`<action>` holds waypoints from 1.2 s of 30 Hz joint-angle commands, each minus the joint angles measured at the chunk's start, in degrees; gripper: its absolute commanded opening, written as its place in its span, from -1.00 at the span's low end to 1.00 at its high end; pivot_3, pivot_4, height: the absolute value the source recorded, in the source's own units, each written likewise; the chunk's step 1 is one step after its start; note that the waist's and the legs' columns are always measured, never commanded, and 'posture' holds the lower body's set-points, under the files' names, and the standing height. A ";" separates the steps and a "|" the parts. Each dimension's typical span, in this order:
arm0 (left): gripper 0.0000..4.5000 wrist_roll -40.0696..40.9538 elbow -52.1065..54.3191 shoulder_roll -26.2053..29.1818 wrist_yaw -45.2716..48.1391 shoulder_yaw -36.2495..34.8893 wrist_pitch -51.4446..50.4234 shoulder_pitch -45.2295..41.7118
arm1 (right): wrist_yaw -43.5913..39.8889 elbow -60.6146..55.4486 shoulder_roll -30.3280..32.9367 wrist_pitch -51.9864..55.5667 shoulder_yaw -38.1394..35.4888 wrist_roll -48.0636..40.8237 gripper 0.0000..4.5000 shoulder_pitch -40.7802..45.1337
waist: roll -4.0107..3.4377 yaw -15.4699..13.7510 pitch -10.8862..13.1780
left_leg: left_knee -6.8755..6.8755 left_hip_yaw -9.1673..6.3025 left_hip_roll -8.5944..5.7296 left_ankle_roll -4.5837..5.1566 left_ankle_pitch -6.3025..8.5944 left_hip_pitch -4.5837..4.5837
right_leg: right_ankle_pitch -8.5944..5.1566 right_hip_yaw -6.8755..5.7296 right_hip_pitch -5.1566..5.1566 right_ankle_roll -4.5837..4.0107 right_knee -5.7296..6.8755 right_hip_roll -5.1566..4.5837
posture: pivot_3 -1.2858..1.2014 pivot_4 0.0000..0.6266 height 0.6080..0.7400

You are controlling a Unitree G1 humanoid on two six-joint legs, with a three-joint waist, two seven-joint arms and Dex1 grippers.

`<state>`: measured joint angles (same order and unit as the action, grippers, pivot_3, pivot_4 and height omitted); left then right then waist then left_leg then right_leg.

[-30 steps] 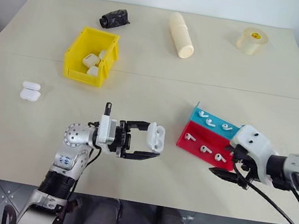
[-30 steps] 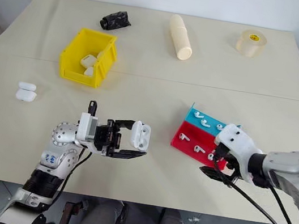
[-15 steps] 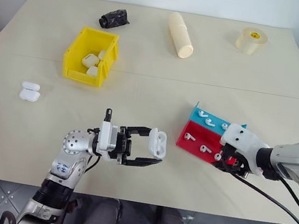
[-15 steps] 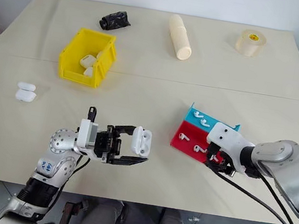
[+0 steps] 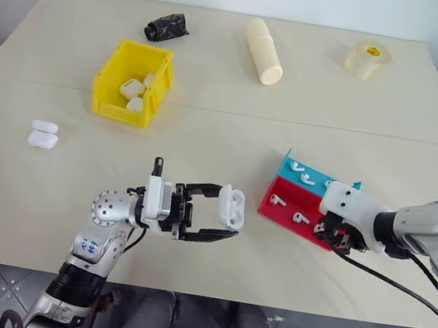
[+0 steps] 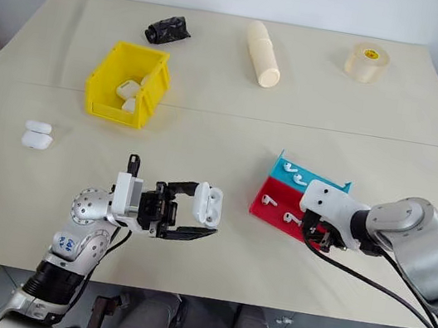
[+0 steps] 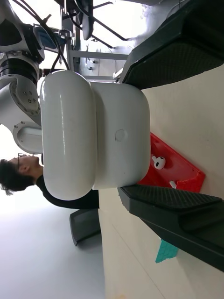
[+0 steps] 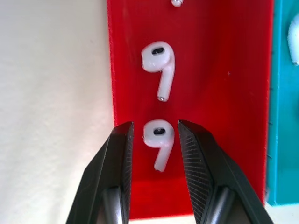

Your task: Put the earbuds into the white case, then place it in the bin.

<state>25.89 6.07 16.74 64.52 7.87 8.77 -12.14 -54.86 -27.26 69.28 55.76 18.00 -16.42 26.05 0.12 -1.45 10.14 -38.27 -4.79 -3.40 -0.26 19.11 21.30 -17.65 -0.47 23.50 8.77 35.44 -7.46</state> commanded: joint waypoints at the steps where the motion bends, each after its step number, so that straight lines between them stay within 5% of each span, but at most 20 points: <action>1: 0.21 0.90 2.46 0.33 -0.45 -0.06 0.15 0.36 | -1.55 -0.08 1.01 -1.59 1.02 2.59 -0.31 0.77 | 0.00 0.00 0.00 | 0.00 0.00 0.00 0.00 0.00 0.00 | 0.00 0.00 0.00 0.00 0.00 0.00 | 0.03 -0.52 1.00; 19: 0.21 0.97 2.86 0.39 -0.67 -0.21 -0.06 0.39 | -3.18 1.15 -2.14 -1.86 2.00 6.78 -0.31 0.26 | 0.00 0.05 0.00 | 0.00 0.00 0.03 -0.01 0.00 -0.01 | 0.00 0.00 0.00 0.00 0.00 0.03 | 0.03 -0.52 1.00; 23: 0.21 0.94 2.78 0.50 -0.70 -0.23 -0.04 0.29 | -3.55 1.29 -2.41 -2.06 1.98 7.25 -0.72 -0.05 | 0.00 0.05 0.00 | -0.01 0.00 0.02 -0.01 0.00 -0.01 | 0.00 0.00 -0.01 0.00 0.00 0.02 | 0.03 -0.52 1.00; 27: 0.21 1.03 2.61 0.65 -0.57 -0.36 0.10 0.35 | -2.95 1.03 -3.33 -1.80 0.89 7.11 -0.77 0.27 | 0.00 0.04 0.00 | -0.01 0.00 0.02 -0.01 0.00 -0.02 | 0.00 0.00 -0.02 0.00 0.00 0.02 | 0.03 -0.52 1.00; 33: 0.21 3.27 2.38 1.67 0.92 -1.26 -0.99 0.95 | -3.11 -0.52 -3.98 -3.31 -7.46 3.03 -0.77 -1.13 | 0.00 0.05 0.00 | 0.02 0.00 0.02 0.00 0.00 0.00 | 0.00 0.01 0.02 0.00 0.00 0.01 | 0.03 -0.52 1.00; 36: 0.21 4.48 1.90 2.16 1.40 -1.97 -1.59 0.53 | -6.53 -1.17 -7.36 -13.38 -17.53 -2.98 -0.77 -6.08 | 0.01 -0.05 0.01 | 0.04 0.00 0.02 0.00 0.00 0.00 | 0.00 0.01 0.01 0.00 -0.02 0.02 | 0.03 -0.52 1.00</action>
<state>28.39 6.29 18.51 65.39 7.02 7.06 -11.67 -59.75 -26.66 62.78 46.82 5.43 -16.13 20.87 0.13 -1.50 10.15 -38.22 -4.78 -3.38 -0.26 19.11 21.29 -17.64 -0.48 23.50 8.78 35.42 -7.44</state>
